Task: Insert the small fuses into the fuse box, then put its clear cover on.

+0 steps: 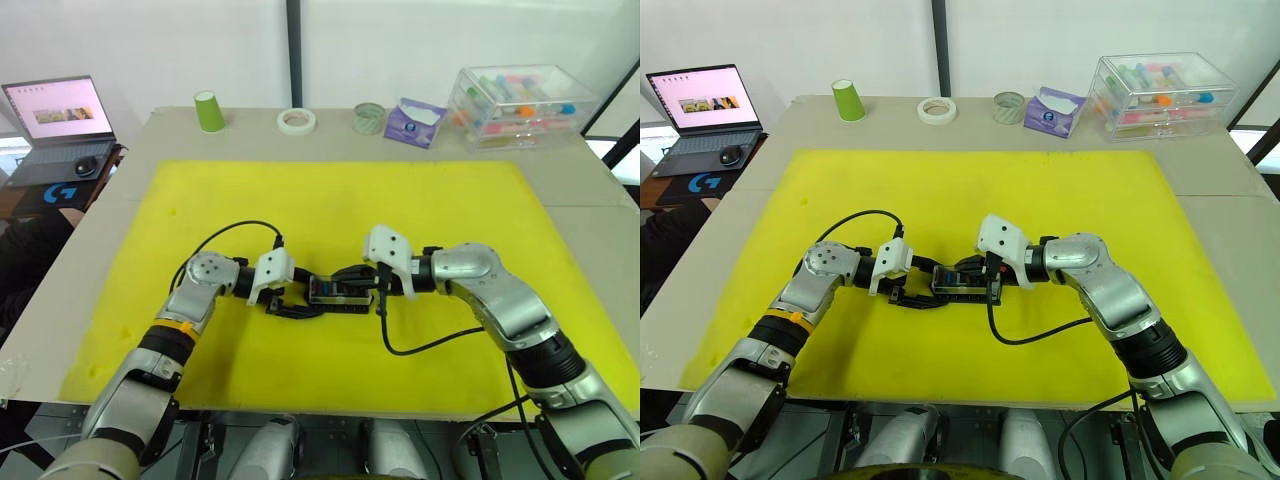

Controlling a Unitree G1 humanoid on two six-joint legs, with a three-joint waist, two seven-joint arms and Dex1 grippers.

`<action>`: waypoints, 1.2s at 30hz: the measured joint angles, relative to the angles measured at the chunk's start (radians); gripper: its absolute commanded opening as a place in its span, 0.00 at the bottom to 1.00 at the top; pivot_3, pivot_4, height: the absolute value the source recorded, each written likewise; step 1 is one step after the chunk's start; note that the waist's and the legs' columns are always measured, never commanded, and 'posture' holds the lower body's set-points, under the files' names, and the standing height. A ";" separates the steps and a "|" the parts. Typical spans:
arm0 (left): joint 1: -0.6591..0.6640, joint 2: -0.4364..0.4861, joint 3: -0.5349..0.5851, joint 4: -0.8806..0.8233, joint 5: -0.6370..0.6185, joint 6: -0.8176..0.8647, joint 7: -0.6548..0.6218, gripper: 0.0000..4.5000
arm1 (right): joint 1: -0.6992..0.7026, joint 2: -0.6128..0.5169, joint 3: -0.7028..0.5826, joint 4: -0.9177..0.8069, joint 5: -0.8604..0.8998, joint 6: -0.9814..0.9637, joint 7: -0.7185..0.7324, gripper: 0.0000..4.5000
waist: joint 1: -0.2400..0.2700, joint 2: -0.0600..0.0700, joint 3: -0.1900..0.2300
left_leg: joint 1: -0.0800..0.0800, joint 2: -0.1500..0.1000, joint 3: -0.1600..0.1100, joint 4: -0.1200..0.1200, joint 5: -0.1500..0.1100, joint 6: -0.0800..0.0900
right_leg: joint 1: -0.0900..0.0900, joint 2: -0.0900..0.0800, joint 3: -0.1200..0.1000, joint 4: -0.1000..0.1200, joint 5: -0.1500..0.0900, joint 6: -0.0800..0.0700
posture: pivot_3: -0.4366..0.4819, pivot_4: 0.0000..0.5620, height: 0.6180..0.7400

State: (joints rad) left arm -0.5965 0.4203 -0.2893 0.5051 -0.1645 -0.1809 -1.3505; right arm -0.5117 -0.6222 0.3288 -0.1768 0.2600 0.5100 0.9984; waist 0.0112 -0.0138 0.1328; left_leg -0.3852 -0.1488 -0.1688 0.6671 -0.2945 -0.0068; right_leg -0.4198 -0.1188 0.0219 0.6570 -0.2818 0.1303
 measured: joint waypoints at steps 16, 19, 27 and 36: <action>0.000 -0.004 0.008 -0.009 -0.010 0.026 0.009 0.61 | 0.035 -0.075 -0.231 -0.161 0.162 0.119 0.009 0.00 | 0.003 0.001 0.001 | -0.005 0.000 0.000 0.000 0.000 0.000 | -0.004 0.000 0.000 0.000 0.000 0.000 | 0.48 0.27 1.00; 0.000 -0.006 0.009 -0.009 -0.008 0.025 0.019 0.61 | 0.044 -0.115 -0.303 -0.178 0.181 0.123 0.007 0.04 | 0.002 0.001 0.001 | -0.005 0.000 0.000 0.000 0.000 0.000 | -0.004 0.000 0.000 0.000 0.000 0.000 | 0.48 0.27 1.00; -0.004 -0.014 0.010 -0.007 0.002 0.018 0.040 0.61 | 0.197 -0.259 -0.434 -0.210 0.201 0.046 0.074 0.60 | 0.002 0.001 0.001 | -0.005 0.000 0.000 0.000 0.000 0.000 | -0.004 -0.001 0.000 -0.001 0.000 0.000 | 0.48 0.27 1.00; -0.020 -0.020 0.015 0.002 0.000 0.052 0.051 0.89 | 0.296 -0.310 -0.502 -0.226 0.216 -0.015 0.108 1.00 | 0.003 0.001 0.001 | -0.005 0.000 0.000 0.000 0.000 0.000 | -0.004 -0.001 -0.001 -0.001 0.000 0.000 | 0.48 0.27 1.00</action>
State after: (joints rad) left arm -0.6161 0.4001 -0.2744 0.5073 -0.1645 -0.1286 -1.2998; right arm -0.2155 -0.9323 -0.1732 -0.4025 0.4757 0.4949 1.1067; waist 0.0143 -0.0131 0.1341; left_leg -0.3905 -0.1487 -0.1686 0.6675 -0.2947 -0.0063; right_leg -0.4238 -0.1195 0.0214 0.6559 -0.2817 0.1305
